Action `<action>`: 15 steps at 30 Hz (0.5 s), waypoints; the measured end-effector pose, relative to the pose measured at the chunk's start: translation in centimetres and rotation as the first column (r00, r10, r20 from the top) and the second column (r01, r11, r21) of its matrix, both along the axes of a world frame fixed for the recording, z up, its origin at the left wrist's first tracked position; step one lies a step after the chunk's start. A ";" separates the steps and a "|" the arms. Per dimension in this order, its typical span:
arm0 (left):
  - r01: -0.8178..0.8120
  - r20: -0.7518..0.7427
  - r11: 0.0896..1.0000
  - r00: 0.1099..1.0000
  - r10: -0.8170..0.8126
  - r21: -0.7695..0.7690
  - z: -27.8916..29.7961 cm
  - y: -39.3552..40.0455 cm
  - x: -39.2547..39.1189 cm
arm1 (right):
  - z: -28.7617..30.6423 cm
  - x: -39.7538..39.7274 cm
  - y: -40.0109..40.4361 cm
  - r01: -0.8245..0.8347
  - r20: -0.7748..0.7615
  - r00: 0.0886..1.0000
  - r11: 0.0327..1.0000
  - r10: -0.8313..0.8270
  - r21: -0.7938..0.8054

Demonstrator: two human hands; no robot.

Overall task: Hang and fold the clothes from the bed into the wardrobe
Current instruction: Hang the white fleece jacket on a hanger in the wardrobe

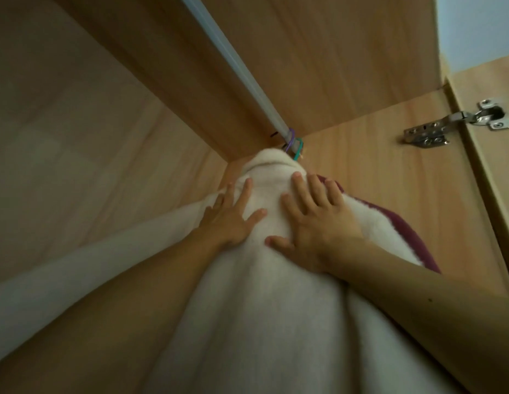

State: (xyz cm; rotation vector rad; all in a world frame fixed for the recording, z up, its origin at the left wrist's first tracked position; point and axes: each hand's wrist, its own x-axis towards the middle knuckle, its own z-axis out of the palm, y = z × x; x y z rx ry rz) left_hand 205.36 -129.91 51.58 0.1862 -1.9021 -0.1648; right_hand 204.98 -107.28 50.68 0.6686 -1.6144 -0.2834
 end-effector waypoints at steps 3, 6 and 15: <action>0.005 0.011 0.997 1.000 -0.006 0.083 -2.5 0.2 0.5 | -1.2 0.8 0.3 0.018 0.055 0.998 1.000 -0.019 0.008; -0.040 0.020 0.996 0.999 0.039 0.080 -7.1 0.2 0.8 | -4.2 2.0 0.6 0.002 0.170 0.985 0.998 -0.013 0.063; -0.203 -0.047 0.970 0.979 0.199 -0.131 -21.3 -1.1 -0.5 | -13.1 2.4 3.8 0.128 0.139 0.973 0.931 -0.184 0.343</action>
